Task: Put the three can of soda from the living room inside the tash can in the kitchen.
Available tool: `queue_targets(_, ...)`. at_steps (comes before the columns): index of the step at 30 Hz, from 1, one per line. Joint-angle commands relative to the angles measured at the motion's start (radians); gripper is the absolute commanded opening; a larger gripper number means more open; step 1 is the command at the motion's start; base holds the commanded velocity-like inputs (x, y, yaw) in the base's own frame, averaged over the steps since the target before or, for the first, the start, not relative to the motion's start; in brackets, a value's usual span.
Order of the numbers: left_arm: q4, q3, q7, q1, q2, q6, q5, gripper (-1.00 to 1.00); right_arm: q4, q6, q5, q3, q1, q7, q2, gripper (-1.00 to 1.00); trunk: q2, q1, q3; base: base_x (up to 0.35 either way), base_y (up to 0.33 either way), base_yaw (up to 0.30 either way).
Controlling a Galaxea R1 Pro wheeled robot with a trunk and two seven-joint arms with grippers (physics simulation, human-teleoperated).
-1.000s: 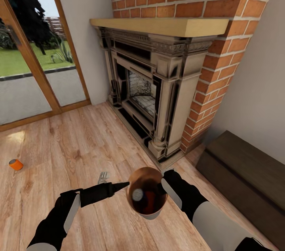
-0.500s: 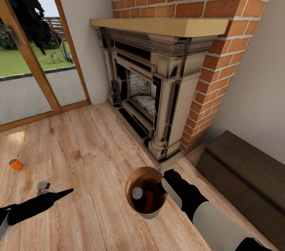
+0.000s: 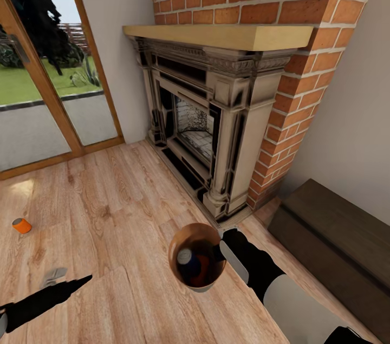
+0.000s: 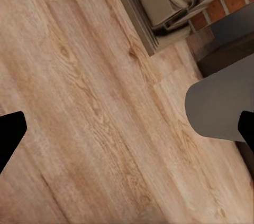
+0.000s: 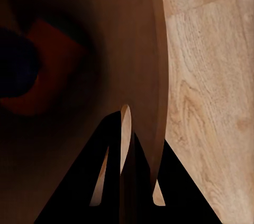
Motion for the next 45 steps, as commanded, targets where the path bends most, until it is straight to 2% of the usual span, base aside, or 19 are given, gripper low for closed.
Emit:
queue_targets(1,0.007,0.0,0.005,0.0,0.0,-0.011,0.0,1.0,-0.001,-0.003,-0.009,-0.001,0.0,0.005,0.0,-1.0,0.0,0.0,0.0,0.0,0.0,0.0)
queue_targets(8,0.02,0.0,0.014,0.0,0.0,-0.03,0.0,1.0,-0.002,-0.005,-0.009,0.0,0.0,0.006,0.0,-1.0,0.0,0.0,0.004,0.0,0.0,0.0)
queue_targets(45,0.02,0.0,0.016,0.0,0.0,-0.03,0.0,1.0,-0.002,-0.005,-0.009,0.0,0.0,0.006,0.0,-1.0,0.0,0.0,0.064,0.0,0.0,0.0)
